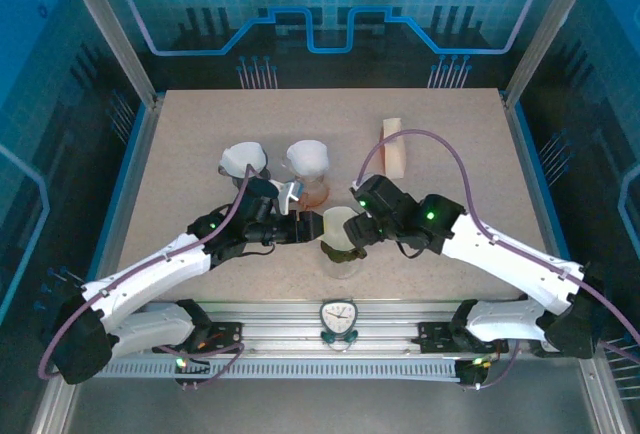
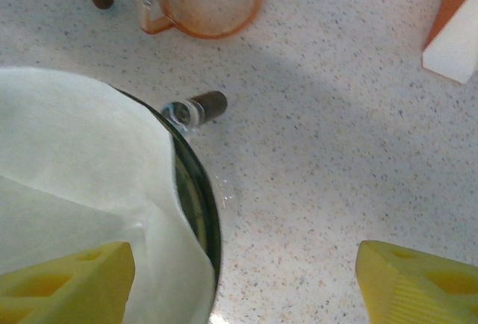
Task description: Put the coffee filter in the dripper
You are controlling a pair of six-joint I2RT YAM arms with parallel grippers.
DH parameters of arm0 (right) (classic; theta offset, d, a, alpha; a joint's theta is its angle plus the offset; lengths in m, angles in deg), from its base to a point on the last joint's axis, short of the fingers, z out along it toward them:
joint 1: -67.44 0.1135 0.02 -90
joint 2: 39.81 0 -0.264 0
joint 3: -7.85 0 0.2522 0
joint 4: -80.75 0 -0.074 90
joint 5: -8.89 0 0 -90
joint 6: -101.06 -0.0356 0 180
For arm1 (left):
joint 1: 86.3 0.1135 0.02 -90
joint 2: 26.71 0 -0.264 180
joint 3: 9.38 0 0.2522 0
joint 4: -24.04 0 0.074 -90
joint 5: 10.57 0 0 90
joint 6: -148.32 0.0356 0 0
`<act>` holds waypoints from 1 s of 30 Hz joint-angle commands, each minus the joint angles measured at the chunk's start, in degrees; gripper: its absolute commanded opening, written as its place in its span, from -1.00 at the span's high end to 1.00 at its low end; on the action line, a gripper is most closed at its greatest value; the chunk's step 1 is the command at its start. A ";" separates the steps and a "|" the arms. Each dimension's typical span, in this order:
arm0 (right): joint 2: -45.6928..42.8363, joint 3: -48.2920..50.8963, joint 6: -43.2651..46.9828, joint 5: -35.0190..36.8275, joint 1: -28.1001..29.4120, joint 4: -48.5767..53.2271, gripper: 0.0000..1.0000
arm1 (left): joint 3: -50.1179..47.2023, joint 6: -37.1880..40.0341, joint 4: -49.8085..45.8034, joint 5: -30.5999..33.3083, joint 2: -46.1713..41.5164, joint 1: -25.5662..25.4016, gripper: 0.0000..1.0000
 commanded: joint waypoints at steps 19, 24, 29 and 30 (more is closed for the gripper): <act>12.52 -4.17 5.27 -0.30 0.05 2.37 -0.60 | -0.39 -0.48 0.54 -0.29 0.25 0.30 -0.06; 14.17 -4.18 5.61 0.36 0.02 2.90 -0.60 | -0.50 -0.57 0.65 -0.38 0.61 0.28 -0.05; 14.86 -3.74 5.02 0.75 -0.13 2.52 -0.60 | -0.56 -0.48 0.78 -0.38 0.76 0.29 -0.04; 14.65 -3.82 4.91 0.80 -0.09 2.46 -0.60 | -0.55 -0.48 0.78 -0.38 0.83 0.27 -0.03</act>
